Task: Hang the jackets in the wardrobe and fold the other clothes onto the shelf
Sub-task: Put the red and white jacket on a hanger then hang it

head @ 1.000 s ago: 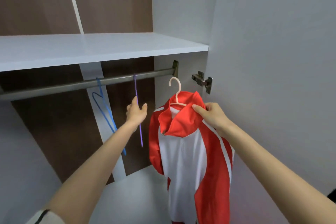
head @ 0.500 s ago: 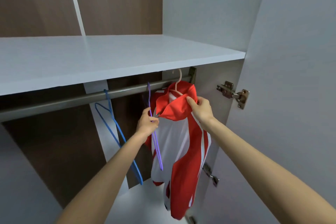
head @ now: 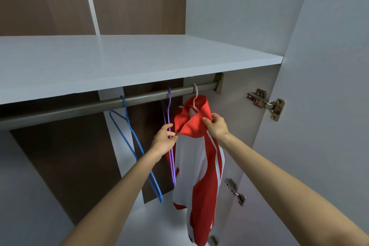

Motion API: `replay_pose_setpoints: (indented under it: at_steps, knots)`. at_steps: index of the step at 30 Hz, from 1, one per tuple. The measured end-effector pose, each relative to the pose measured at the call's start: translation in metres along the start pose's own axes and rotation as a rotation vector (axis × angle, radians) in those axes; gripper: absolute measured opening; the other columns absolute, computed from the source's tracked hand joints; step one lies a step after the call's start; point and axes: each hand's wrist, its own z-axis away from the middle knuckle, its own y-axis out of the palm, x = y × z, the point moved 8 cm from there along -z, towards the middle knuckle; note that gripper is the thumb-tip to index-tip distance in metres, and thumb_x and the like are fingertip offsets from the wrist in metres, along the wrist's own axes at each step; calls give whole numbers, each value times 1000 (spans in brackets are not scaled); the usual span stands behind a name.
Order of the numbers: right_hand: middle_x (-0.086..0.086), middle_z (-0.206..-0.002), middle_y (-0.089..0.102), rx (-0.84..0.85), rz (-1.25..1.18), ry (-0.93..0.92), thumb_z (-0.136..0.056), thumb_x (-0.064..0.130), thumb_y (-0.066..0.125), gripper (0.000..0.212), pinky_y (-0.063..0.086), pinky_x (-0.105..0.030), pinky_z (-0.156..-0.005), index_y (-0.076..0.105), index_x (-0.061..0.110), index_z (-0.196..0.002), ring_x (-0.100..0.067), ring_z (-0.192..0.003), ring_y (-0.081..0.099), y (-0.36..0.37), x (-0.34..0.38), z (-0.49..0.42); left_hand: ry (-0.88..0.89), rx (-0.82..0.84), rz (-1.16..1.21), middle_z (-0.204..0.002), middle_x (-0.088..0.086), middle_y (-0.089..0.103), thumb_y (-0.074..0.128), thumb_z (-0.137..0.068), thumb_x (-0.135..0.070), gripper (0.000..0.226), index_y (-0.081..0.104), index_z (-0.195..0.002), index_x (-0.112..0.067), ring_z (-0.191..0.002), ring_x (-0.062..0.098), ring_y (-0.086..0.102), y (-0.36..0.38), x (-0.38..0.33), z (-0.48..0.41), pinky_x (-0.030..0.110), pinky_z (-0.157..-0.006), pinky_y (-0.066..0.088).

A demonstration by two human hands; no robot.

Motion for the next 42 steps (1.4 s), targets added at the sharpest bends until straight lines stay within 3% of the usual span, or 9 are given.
replay_pose_setpoints:
  at_steps: [3, 6, 13, 16, 20, 25, 32, 37, 42]
  knots:
    - [-10, -113, 61, 44, 50, 17, -92, 16, 63, 32, 47, -28, -86, 56, 10, -122, -25, -103, 61, -9, 3, 5, 14, 17, -27, -131, 8, 58, 54, -97, -12, 54, 34, -147, -16, -115, 27, 58, 2, -7, 12, 35, -100, 46]
    - [-9, -123, 54, 16, 111, -49, -93, 19, 62, 34, 43, -26, -88, 54, 13, -125, -22, -109, 56, -27, 11, 20, 51, 18, -38, -131, 7, 59, 54, -97, -15, 53, 35, -146, -18, -120, 23, 54, 4, -20, 29, 29, -98, 41]
    - [1, -106, 58, 100, 105, -172, -95, 16, 56, 22, 38, -23, -82, 58, 17, -117, -13, -99, 53, -69, 23, 82, 135, -76, -79, -134, 4, 56, 52, -98, -18, 50, 38, -145, -21, -115, 18, 56, 7, -58, 90, 27, -91, 43]
    - [2, -105, 59, 136, 110, -189, -95, 18, 55, 20, 38, -23, -82, 59, 19, -115, -13, -97, 54, -87, 17, 111, 141, -136, -56, -134, 4, 55, 51, -98, -19, 48, 39, -145, -22, -117, 19, 55, 9, -66, 126, 33, -97, 46]
    - [1, -105, 59, 197, 103, -181, -96, 16, 55, 20, 45, -28, -86, 62, 16, -115, -17, -97, 56, -108, 4, 153, 125, -199, -58, -132, 2, 56, 51, -98, -19, 45, 41, -143, -22, -114, 17, 54, 14, -68, 179, 25, -91, 41]
    - [0, -104, 58, 300, 101, -161, -96, 14, 53, 23, 46, -32, -92, 60, 15, -118, -18, -96, 56, -128, -7, 206, 69, -225, -63, -128, 3, 60, 50, -99, -19, 44, 43, -142, -21, -108, 14, 57, 29, -67, 239, 27, -92, 44]
    - [1, -99, 58, 389, 132, -228, -98, 14, 51, 20, 42, -15, -70, 58, 12, -116, -14, -85, 53, -159, -13, 283, 72, -219, -171, -136, 2, 55, 50, -99, -21, 44, 42, -143, -22, -116, 18, 56, 49, -72, 315, 21, -88, 39]
    - [1, -101, 63, 381, 219, -281, -97, 14, 51, 19, 41, -21, -76, 61, 13, -114, -17, -83, 56, -187, -32, 341, 118, -174, -271, -134, -1, 56, 49, -99, -26, 45, 41, -143, -25, -119, 18, 55, 73, -65, 370, 24, -90, 41]
    - [7, -103, 64, 341, 394, -315, -96, 15, 52, 20, 39, -12, -61, 60, 15, -114, 1, -59, 50, -218, -74, 415, 172, -109, -454, -132, -1, 58, 48, -100, -28, 43, 42, -142, -23, -119, 18, 56, 114, -43, 441, 35, -97, 48]
